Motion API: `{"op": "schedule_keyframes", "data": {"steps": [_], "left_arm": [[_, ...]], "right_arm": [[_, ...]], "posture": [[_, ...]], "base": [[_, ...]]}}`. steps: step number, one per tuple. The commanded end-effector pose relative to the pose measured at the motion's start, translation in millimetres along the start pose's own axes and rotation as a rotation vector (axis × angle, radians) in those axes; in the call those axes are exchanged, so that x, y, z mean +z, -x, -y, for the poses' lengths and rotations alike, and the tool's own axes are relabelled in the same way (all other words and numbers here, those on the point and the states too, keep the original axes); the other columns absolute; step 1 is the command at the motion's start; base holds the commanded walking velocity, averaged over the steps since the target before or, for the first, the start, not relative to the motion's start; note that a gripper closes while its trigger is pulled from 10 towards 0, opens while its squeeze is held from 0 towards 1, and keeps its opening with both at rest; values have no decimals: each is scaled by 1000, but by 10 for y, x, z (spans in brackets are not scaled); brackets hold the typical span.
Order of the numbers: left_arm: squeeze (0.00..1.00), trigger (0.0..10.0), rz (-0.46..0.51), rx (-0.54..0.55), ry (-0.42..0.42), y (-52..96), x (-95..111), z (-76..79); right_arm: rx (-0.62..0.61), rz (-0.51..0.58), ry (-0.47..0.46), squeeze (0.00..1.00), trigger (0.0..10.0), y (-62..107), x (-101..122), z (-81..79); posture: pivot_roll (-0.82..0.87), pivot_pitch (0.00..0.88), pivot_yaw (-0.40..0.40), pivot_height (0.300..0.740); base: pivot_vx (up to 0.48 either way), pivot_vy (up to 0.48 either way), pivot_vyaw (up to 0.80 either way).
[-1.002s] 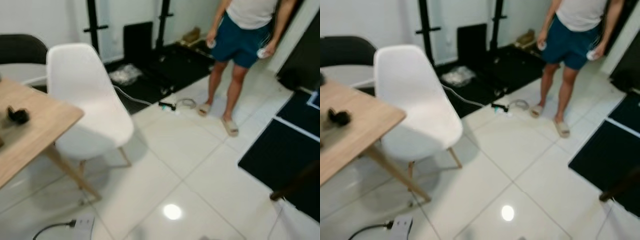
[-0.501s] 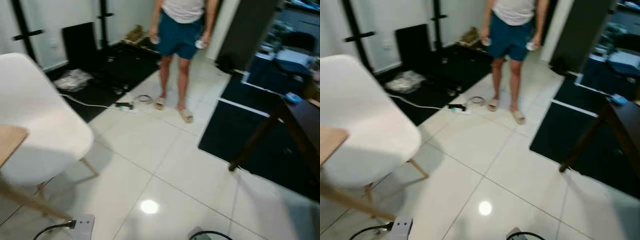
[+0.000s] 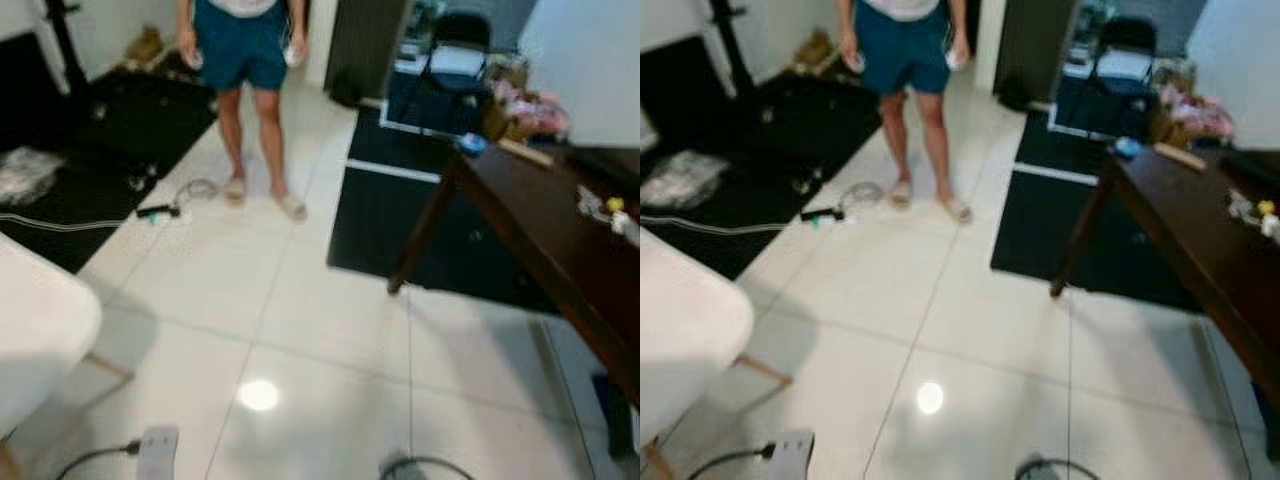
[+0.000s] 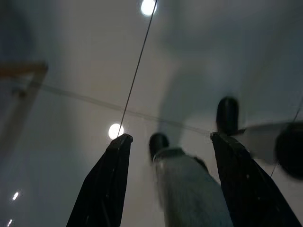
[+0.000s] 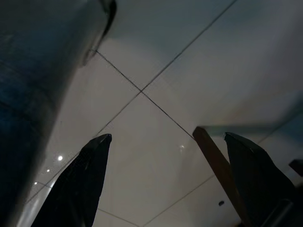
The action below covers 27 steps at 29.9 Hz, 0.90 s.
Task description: Picking trash to rubbish bin
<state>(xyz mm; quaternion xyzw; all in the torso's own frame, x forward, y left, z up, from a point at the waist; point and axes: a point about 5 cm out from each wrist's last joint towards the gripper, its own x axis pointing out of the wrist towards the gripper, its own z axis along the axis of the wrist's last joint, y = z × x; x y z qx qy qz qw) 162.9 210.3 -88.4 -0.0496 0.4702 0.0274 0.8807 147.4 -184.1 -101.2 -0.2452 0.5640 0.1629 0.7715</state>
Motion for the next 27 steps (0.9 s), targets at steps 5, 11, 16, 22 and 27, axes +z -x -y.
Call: {"op": "schedule_keyframes", "data": {"steps": [5, 11, 16, 22, 27], "left_arm": [[0, 10000, -38, 22, 31, 34, -146, -43], [0, 10000, -45, 21, 36, 38, -166, -47], [0, 10000, -46, 14, 35, 36, -167, -31], [0, 10000, -48, 4, 25, 35, -173, -17], [0, 10000, -55, -12, 9, 32, -180, 8]], "right_arm": [[20, 11, 19, 0, 10000, -10, 93, -134], [30, 14, 30, 0, 10000, -13, 124, -199], [34, 15, 35, 0, 10000, -14, 137, -234], [33, 7, 38, 0, 10000, -14, 102, -218], [34, 0, 32, 0, 10000, -15, 85, -223]], "posture": [[136, 49, -76, 740], [144, 49, -81, 740], [142, 51, -82, 740], [133, 54, -80, 740], [121, 53, -74, 740]], "base": [[0, 0, 0], [0, 0, 0], [51, 0, 0], [270, 0, 0], [278, 0, 0]]}}
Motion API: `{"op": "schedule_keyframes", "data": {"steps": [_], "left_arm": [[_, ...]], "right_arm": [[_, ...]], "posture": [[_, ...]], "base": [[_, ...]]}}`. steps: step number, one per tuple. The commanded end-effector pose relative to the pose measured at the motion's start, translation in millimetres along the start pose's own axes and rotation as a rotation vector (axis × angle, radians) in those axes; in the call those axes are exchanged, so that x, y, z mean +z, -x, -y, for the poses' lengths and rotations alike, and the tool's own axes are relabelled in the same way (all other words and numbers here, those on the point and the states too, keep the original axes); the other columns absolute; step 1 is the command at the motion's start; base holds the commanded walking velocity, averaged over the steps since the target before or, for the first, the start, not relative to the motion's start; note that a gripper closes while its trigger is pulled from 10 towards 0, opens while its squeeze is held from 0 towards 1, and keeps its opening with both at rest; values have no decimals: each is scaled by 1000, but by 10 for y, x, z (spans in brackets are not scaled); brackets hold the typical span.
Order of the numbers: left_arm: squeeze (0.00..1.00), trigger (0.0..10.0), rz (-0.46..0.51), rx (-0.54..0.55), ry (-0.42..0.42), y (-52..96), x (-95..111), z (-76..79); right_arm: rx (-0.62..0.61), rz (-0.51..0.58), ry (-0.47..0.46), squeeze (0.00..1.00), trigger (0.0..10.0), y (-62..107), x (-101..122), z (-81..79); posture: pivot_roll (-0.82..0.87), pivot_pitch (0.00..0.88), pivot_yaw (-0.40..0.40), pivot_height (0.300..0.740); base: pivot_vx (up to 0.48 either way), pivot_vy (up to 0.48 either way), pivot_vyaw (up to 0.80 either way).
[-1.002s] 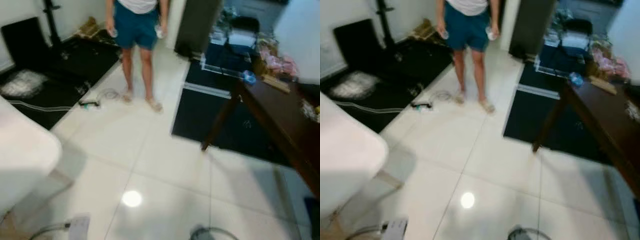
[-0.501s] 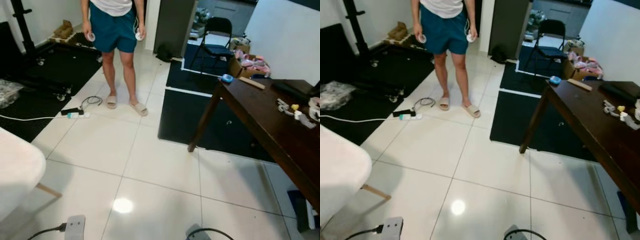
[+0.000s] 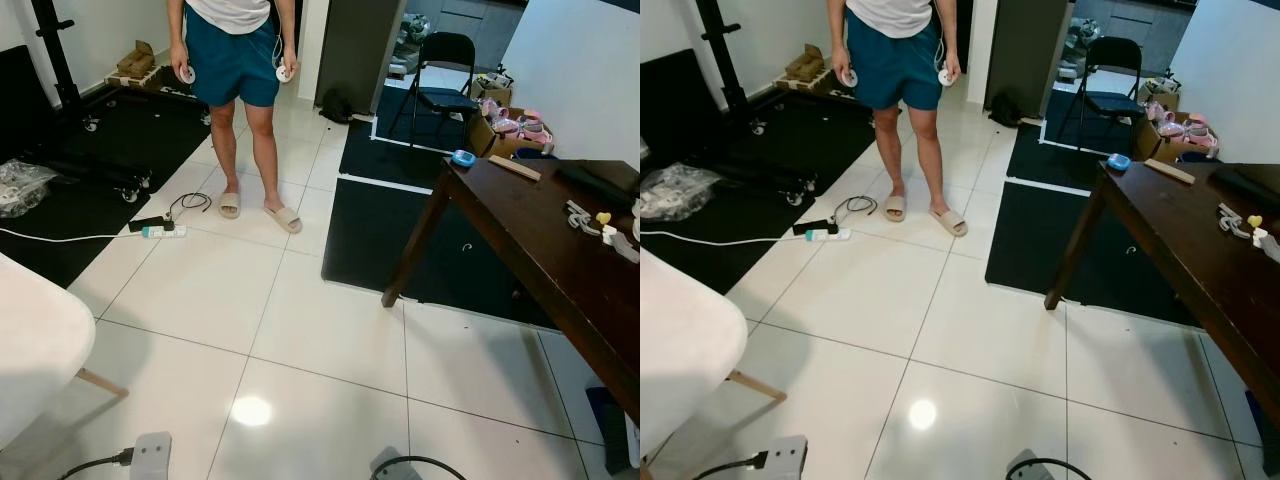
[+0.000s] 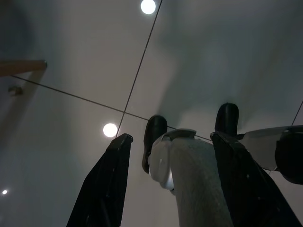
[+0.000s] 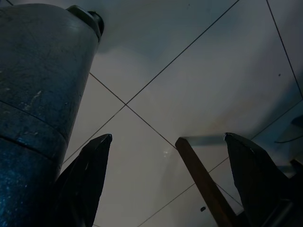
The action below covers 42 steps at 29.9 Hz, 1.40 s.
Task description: Picking trash to rubbish bin
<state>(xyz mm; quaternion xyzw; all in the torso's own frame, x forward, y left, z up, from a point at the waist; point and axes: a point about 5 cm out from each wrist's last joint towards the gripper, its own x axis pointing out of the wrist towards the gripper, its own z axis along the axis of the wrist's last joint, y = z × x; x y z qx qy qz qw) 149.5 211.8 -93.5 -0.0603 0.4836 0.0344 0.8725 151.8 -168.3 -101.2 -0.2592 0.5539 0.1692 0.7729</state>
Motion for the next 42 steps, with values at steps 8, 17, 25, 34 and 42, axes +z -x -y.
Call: {"op": "schedule_keyframes", "data": {"steps": [8, 17, 25, 34, 42], "left_arm": [[0, 10000, -29, -28, -35, -3, -52, 57], [0, 10000, -27, -26, -34, -2, -53, 50], [0, 10000, -27, -25, -34, -1, -51, 46], [0, 10000, -27, -26, -35, 0, -52, 45], [0, 10000, -26, -26, -33, 0, -51, 44]], "right_arm": [[47, -20, -5, 0, 10000, -3, -45, -128], [47, -4, -8, 0, 10000, -4, -17, -128], [55, -16, 6, 0, 10000, -3, -42, -137], [63, -31, 7, 0, 10000, -3, -72, -147], [60, -24, -1, 0, 10000, -3, -60, -137]], "posture": [[112, 49, -71, 740], [119, 46, -72, 740], [115, 53, -67, 740], [113, 59, -65, 740], [114, 59, -66, 740]], "base": [[294, 0, 0], [299, 0, 0], [297, 0, -370], [297, 0, -800], [297, 0, -700]]}}
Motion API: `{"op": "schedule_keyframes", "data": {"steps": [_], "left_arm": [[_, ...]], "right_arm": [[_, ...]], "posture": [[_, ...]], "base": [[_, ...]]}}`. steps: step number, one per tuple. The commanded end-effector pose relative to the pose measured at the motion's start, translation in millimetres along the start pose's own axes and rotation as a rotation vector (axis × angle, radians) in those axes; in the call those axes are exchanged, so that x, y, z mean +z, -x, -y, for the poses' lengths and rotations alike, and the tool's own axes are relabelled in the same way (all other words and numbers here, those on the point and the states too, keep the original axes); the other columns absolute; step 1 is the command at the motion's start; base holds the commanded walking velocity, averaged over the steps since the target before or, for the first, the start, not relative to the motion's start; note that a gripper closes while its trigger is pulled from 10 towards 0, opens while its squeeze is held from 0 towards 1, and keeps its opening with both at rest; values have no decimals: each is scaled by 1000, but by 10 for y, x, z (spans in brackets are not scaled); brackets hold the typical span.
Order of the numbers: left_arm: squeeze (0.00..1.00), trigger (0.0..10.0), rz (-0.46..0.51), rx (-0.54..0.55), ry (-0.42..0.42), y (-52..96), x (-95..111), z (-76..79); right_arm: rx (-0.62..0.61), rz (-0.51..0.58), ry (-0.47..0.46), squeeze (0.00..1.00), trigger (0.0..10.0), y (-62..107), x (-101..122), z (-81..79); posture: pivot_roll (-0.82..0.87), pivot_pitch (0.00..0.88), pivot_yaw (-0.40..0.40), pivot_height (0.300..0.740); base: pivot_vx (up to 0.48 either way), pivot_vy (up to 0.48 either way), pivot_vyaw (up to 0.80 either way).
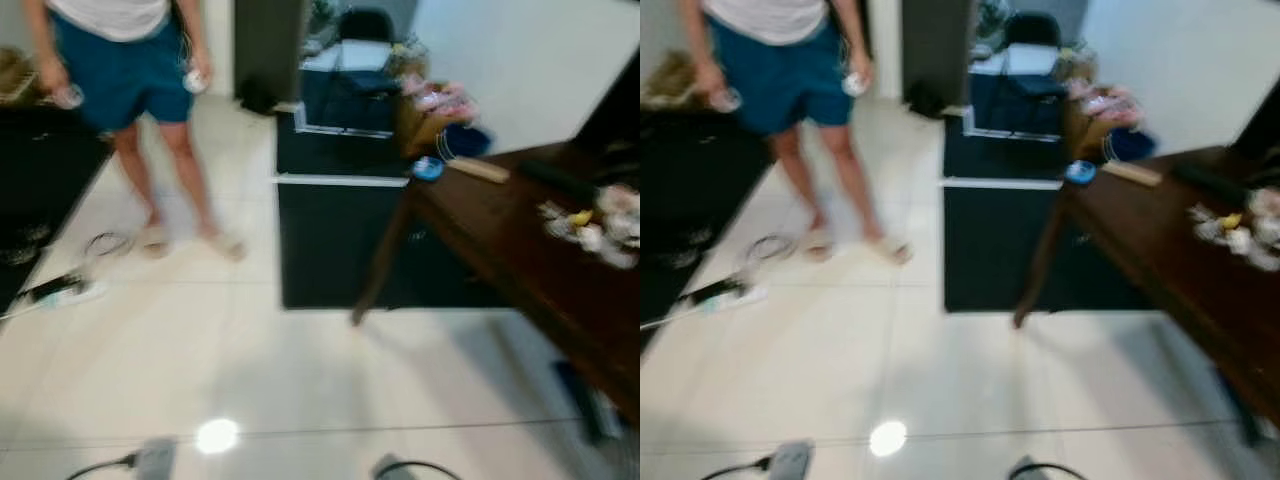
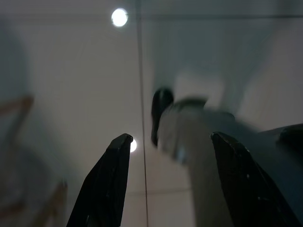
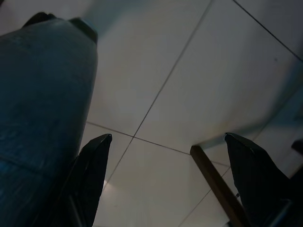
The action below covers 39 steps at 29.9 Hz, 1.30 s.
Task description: Picking trash to rubbish bin
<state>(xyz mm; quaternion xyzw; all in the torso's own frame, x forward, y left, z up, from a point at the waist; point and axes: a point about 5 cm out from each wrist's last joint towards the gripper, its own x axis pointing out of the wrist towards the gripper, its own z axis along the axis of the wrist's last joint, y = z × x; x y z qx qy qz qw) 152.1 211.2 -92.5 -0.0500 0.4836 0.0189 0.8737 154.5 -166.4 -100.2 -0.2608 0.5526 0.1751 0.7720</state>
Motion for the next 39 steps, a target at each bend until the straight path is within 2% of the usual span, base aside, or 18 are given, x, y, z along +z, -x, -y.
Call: {"op": "schedule_keyframes", "data": {"steps": [1, 23, 39], "left_arm": [[0, 10000, -26, -9, 1, 4, -76, 36], [0, 10000, -24, -13, 2, -1, -63, 49], [0, 10000, -24, -15, -6, -9, -45, 68]], "right_arm": [[52, -26, -13, 0, 10000, -4, -91, -137], [48, -30, -17, 0, 10000, -3, -93, -110], [55, -45, 5, 0, 10000, -1, -85, -66]], "posture": [[114, 59, -66, 740], [110, 58, -66, 740], [108, 47, -67, 740]], "base": [[296, 0, 0], [292, 0, 0], [227, 0, -798]]}}
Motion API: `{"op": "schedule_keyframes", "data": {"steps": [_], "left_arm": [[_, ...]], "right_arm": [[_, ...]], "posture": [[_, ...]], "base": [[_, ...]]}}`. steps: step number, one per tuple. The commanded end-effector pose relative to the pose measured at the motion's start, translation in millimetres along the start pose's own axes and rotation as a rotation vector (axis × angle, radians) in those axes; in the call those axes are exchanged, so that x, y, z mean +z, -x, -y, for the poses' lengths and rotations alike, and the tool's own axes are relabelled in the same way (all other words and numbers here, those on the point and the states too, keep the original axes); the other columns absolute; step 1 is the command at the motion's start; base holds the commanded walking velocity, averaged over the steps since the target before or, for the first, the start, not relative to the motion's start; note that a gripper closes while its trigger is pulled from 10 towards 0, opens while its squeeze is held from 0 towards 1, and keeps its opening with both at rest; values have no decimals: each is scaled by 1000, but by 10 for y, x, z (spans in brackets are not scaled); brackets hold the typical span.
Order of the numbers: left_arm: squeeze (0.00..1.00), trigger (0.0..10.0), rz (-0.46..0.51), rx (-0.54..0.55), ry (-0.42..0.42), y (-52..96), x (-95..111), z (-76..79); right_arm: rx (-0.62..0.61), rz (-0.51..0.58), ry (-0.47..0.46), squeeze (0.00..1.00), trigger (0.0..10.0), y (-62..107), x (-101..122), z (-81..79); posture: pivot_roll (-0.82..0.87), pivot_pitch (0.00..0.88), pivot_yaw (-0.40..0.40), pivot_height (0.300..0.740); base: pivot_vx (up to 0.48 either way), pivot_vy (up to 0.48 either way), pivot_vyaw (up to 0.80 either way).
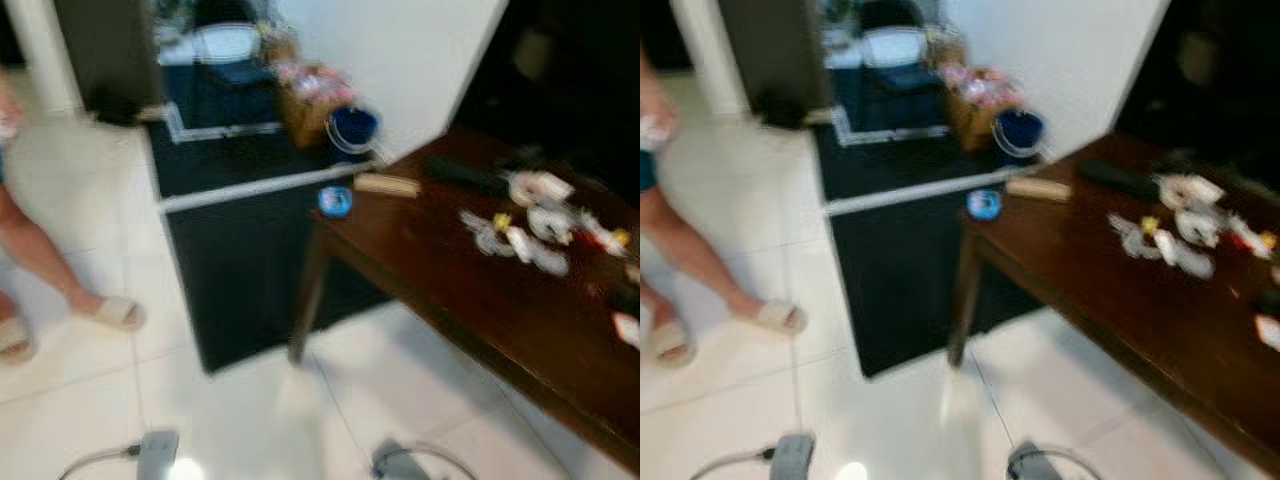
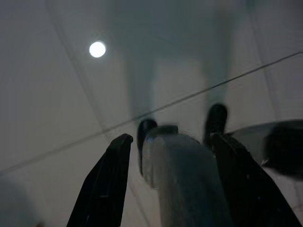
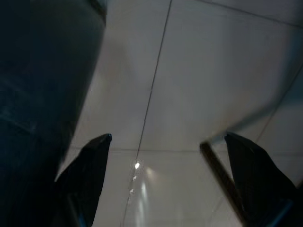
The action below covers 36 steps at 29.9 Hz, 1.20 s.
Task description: Picking trash to rubbish bin
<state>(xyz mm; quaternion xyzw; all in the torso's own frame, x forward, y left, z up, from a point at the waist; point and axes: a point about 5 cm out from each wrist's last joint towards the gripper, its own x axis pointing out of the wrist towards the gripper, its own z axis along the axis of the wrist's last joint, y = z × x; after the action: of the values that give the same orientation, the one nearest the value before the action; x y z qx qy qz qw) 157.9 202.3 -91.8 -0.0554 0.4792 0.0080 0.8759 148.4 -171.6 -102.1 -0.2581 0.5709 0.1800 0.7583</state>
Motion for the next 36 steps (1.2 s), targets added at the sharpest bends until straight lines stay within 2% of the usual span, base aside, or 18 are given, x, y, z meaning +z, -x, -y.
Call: {"op": "schedule_keyframes", "data": {"steps": [1, 9, 22, 36], "left_arm": [[0, 10000, -32, 10, -4, 18, -88, -25], [0, 10000, -35, 19, 10, 20, -91, -36], [0, 10000, -29, 16, 39, 14, -76, -23], [0, 10000, -20, 30, 77, 22, -84, -52]], "right_arm": [[30, -5, 4, 0, 10000, -4, -3, -69], [33, -30, 41, 0, 10000, 0, -11, -23], [35, -43, 50, 0, 10000, 6, -16, 27], [43, -46, 65, 0, 10000, 6, -11, 22]], "posture": [[108, 47, -67, 740], [115, 37, -73, 740], [119, 39, -83, 740], [143, 41, -89, 740]], "base": [[0, 0, -800], [0, 0, -800], [0, 0, -800], [0, 0, -797]]}}
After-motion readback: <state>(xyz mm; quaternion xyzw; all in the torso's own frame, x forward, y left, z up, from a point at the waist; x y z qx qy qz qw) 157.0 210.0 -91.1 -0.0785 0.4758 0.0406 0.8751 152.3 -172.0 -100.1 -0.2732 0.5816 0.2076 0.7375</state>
